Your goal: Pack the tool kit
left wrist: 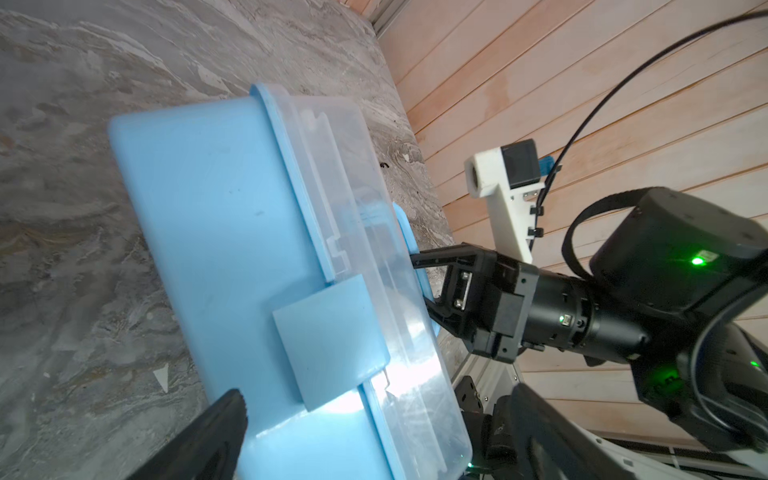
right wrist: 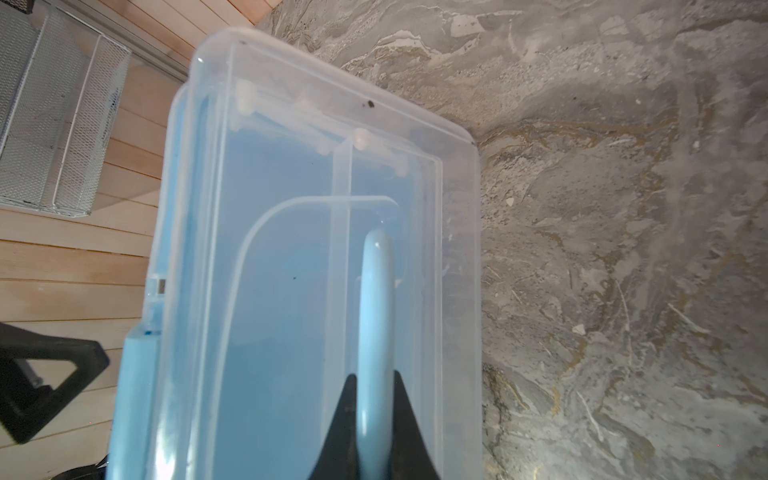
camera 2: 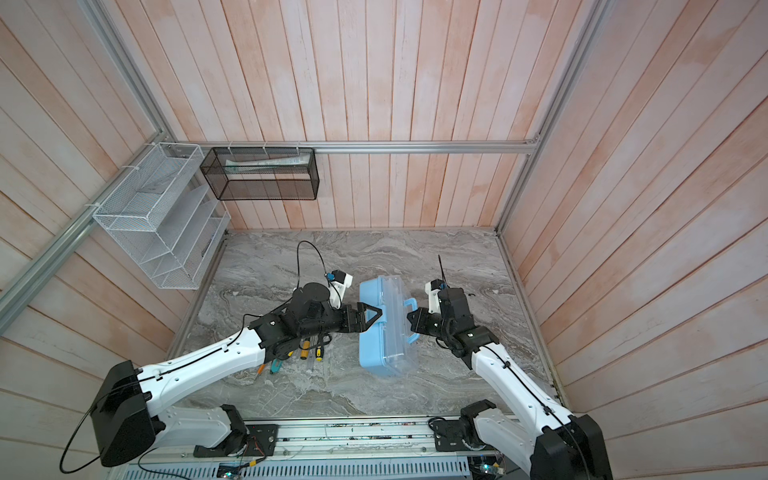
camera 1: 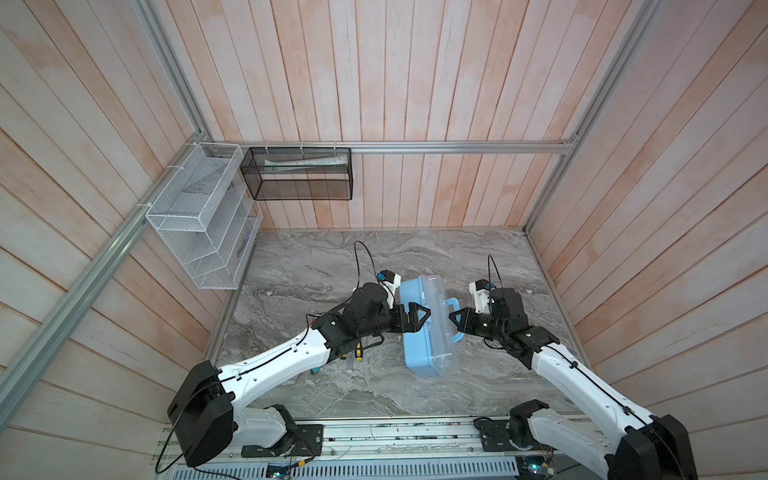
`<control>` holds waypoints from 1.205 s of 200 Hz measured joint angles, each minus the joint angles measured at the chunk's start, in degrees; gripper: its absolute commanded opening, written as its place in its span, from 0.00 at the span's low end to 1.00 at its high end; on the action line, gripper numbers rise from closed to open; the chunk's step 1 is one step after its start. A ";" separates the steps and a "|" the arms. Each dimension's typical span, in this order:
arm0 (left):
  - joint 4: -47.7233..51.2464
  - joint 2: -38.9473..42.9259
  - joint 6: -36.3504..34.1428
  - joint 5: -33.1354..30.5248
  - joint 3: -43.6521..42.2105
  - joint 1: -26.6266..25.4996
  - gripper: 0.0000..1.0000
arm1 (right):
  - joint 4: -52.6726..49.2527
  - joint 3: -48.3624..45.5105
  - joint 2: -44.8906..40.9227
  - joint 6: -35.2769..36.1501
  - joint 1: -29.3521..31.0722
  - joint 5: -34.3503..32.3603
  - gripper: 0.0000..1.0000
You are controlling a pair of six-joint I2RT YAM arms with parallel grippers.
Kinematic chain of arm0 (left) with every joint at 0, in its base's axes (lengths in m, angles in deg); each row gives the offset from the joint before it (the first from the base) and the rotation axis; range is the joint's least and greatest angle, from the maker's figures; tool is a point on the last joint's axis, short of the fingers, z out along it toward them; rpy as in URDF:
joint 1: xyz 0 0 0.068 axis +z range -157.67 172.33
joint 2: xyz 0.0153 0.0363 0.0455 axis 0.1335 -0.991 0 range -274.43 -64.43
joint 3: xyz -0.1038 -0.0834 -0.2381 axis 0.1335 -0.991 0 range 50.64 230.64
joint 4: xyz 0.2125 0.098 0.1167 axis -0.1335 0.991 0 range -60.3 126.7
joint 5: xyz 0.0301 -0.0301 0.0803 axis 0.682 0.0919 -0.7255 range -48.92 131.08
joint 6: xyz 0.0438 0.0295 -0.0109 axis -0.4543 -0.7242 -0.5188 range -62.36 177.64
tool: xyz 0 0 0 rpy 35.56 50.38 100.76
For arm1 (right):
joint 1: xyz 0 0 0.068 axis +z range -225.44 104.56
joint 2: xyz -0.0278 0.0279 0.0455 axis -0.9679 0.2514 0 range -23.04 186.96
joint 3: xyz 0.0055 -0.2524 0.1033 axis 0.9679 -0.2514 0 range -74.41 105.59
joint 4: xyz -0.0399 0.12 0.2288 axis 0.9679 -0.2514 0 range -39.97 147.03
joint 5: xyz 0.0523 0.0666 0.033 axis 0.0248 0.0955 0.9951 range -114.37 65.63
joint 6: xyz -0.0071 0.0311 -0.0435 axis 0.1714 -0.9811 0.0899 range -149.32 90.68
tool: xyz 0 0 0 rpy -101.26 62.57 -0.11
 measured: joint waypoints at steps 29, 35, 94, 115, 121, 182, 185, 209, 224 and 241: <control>1.33 -1.70 0.42 -0.04 0.07 0.00 1.00 | 0.70 0.02 0.83 -0.17 1.36 -0.61 0.00; 1.44 -1.73 0.44 -0.04 0.07 0.00 1.00 | 0.72 0.11 0.96 -0.20 1.70 -1.01 0.00; 0.94 -1.86 0.81 0.20 0.11 0.00 1.00 | 1.14 0.76 1.46 -0.22 3.43 -3.17 0.00; -0.02 -2.32 1.25 0.37 0.11 0.00 1.00 | 1.51 1.22 2.40 -0.48 4.26 -4.31 0.00; -0.37 -2.43 1.42 0.50 0.11 0.00 1.00 | 1.46 1.44 2.67 -0.55 4.63 -4.85 0.00; -3.19 -3.17 2.14 1.73 -0.09 -0.11 1.00 | 1.22 2.40 3.43 -0.81 7.82 -9.88 0.00; -3.45 -3.23 2.14 1.77 -0.15 -0.11 1.00 | 1.20 2.40 3.43 -0.87 7.91 -10.08 0.00; -6.43 -3.54 2.08 2.73 -1.27 -0.11 1.00 | 0.83 2.36 3.48 -1.03 8.37 -11.80 0.00; -10.01 -3.54 2.08 3.58 -2.95 0.04 1.00 | 0.57 2.29 3.48 -1.03 8.44 -12.55 0.00; -14.51 -3.54 2.03 4.76 -5.03 0.20 1.00 | 0.13 2.23 3.48 -1.03 8.46 -13.31 0.00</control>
